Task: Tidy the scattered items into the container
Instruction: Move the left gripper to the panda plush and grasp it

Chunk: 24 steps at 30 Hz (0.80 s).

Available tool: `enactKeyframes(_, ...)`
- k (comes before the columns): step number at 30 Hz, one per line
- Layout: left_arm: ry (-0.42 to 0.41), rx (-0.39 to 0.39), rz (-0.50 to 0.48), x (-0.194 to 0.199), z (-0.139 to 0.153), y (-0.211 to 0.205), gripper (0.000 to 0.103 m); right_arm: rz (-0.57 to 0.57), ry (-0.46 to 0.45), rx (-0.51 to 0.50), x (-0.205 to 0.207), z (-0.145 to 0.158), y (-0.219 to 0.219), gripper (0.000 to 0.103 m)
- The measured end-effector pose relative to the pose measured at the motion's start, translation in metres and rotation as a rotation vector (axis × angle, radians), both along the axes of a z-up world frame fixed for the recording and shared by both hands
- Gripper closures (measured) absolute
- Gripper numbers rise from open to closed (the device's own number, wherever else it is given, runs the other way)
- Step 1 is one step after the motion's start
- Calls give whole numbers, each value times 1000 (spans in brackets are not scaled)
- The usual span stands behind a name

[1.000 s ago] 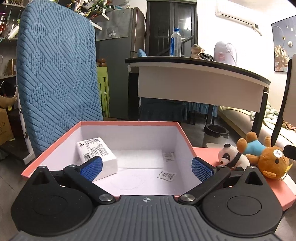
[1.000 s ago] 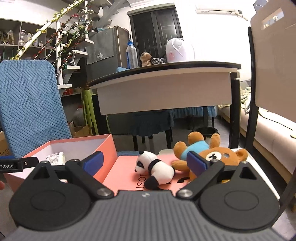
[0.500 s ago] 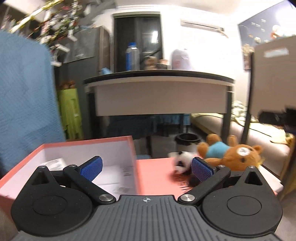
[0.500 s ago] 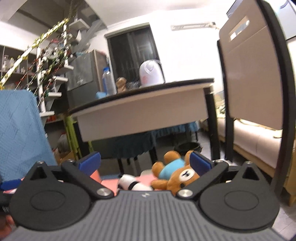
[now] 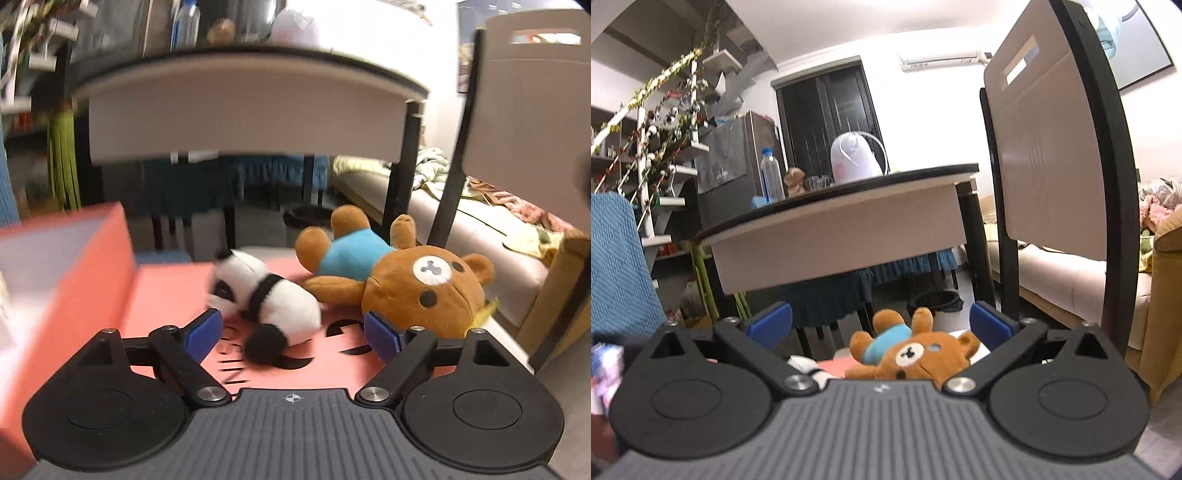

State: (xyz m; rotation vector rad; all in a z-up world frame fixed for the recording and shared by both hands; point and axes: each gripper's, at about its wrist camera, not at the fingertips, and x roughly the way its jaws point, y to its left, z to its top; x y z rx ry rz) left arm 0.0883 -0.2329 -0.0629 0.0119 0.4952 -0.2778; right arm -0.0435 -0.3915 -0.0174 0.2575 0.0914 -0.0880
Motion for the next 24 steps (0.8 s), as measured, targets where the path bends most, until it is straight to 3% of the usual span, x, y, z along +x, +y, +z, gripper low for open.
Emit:
enactKeyframes(9,103,34,67,54,-25,-20,17,21,39,8,8,-11,-21,0)
enactKeyframes(11,142,24,68,61,-29,-19,25,32,47,8,9,-13,-22,0)
enactKeyframes(13,166,8,83,65,-32,-17,40,41,56,11,11,-15,-23,0)
enactKeyframes(18,144,-22,88,60,-26,-8,46,48,58,12,9,-15,-22,0)
enactKeyframes(24,59,-50,46,29,3,12,46,46,27,0,3,-10,-14,0)
